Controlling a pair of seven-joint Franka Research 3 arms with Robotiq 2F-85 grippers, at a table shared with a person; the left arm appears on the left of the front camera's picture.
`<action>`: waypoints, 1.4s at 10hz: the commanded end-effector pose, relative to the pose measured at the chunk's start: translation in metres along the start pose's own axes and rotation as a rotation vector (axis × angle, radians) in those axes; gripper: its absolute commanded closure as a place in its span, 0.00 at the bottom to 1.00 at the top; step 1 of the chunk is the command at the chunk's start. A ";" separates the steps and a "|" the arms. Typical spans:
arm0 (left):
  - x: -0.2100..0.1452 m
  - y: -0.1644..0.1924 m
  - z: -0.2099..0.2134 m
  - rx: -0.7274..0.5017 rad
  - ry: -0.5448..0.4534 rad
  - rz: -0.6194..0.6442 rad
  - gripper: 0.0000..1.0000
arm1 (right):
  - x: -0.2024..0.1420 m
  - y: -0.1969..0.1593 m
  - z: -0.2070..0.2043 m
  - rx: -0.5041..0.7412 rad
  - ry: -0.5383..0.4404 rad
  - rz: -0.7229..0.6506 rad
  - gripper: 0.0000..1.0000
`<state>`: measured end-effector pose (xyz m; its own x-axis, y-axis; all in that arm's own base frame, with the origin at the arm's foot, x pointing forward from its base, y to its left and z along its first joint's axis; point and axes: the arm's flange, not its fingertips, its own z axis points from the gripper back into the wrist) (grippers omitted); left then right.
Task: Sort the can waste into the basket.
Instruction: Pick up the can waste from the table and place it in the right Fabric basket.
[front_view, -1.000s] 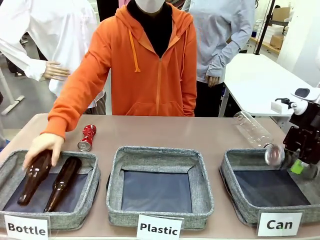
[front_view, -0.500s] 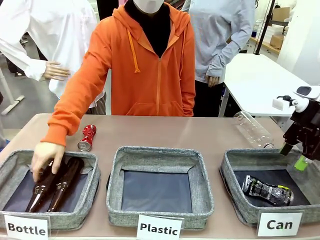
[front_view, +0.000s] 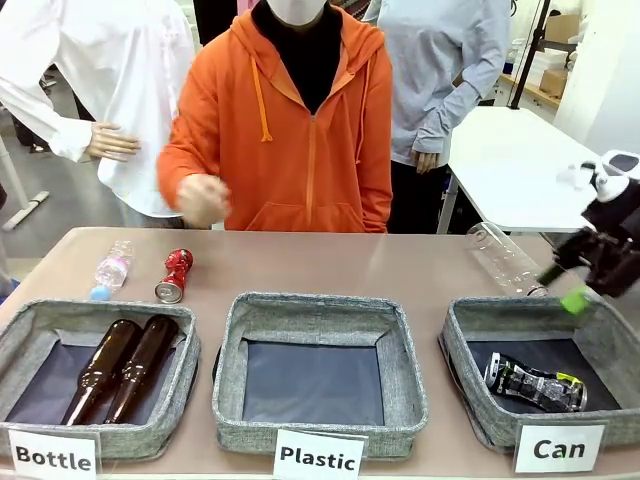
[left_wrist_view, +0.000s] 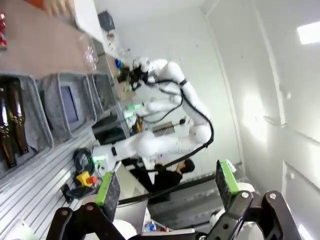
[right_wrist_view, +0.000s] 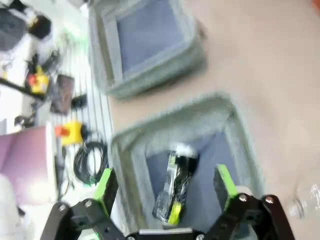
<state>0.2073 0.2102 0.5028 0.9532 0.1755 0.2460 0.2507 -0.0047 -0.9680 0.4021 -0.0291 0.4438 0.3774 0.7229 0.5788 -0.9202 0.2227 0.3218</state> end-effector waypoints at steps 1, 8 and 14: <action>-0.007 0.006 -0.065 0.093 0.151 0.069 0.00 | 0.022 -0.026 -0.016 0.095 -0.321 0.060 0.00; -0.008 0.036 -0.127 0.244 0.389 0.005 0.00 | 0.001 -0.010 -0.008 0.405 -0.772 -0.331 0.00; -0.008 0.036 -0.127 0.244 0.389 0.005 0.00 | -0.003 -0.019 -0.005 0.400 -0.761 -0.287 0.00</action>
<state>0.2335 0.0850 0.4670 0.9547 -0.2193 0.2010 0.2544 0.2517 -0.9338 0.4156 -0.0313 0.4299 0.6966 0.0181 0.7172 -0.7172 -0.0099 0.6968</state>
